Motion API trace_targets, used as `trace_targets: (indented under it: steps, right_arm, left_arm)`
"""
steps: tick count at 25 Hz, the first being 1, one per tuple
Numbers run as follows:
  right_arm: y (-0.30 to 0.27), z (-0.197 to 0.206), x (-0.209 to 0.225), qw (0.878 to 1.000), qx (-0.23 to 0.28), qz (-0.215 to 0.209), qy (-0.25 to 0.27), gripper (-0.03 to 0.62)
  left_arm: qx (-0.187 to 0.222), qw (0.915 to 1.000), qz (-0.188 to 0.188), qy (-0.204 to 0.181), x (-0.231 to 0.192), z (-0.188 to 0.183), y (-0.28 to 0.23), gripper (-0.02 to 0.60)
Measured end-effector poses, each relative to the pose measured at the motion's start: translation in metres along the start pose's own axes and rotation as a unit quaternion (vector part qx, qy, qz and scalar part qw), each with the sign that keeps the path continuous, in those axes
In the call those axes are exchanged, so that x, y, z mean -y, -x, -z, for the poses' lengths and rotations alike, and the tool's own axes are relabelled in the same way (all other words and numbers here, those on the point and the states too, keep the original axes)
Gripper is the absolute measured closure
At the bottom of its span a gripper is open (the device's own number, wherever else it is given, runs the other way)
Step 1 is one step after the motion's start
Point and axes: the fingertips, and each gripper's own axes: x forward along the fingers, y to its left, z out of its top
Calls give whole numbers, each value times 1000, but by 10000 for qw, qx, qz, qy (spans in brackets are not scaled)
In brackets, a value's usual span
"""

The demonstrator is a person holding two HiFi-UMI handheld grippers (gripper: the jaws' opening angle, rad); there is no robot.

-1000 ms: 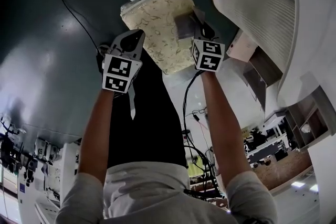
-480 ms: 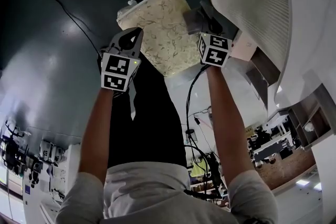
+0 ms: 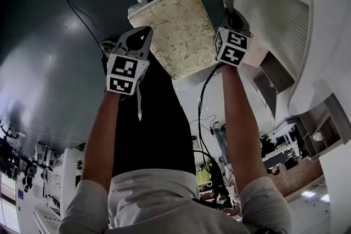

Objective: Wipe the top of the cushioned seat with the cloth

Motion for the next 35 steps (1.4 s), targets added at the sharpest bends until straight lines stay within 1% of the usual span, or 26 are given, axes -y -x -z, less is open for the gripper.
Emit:
trace_targets:
  steps: [3, 6, 9, 11, 17, 22, 29, 35]
  right_arm:
    - [-4, 8, -32, 9992, -137, -342, 126, 569]
    - [-9, 22, -57, 9978, -333, -554, 116, 569]
    - [-7, 32, -75, 9971, -470, -605, 1, 569]
    - [-3, 34, -83, 9968, -500, -618, 53, 569]
    - [2, 26, -102, 9970, -377, -650, 204, 569]
    - [4, 17, -127, 9963, -326, -748, 264, 569]
    - [4, 18, -161, 9955, -348, -834, 270, 569]
    - [7, 15, -186, 9933, -386, -994, 446, 569]
  left_arm:
    - [19, 9999, -47, -89, -5, 4, 5, 568]
    - [60, 10000, -32, -4, -10, 11, 11, 568]
    - [10, 10000, -32, -31, -16, 22, 22, 568]
    - [-10, 10000, -46, 3, -21, 28, 30, 568]
    - [50, 10000, -39, 62, -38, 40, 43, 568]
    - [90, 9999, 8, 79, -45, 44, 53, 568]
    - [112, 9998, -3, 164, -60, 57, 66, 568]
    - [157, 9995, -39, 267, -74, 65, 76, 568]
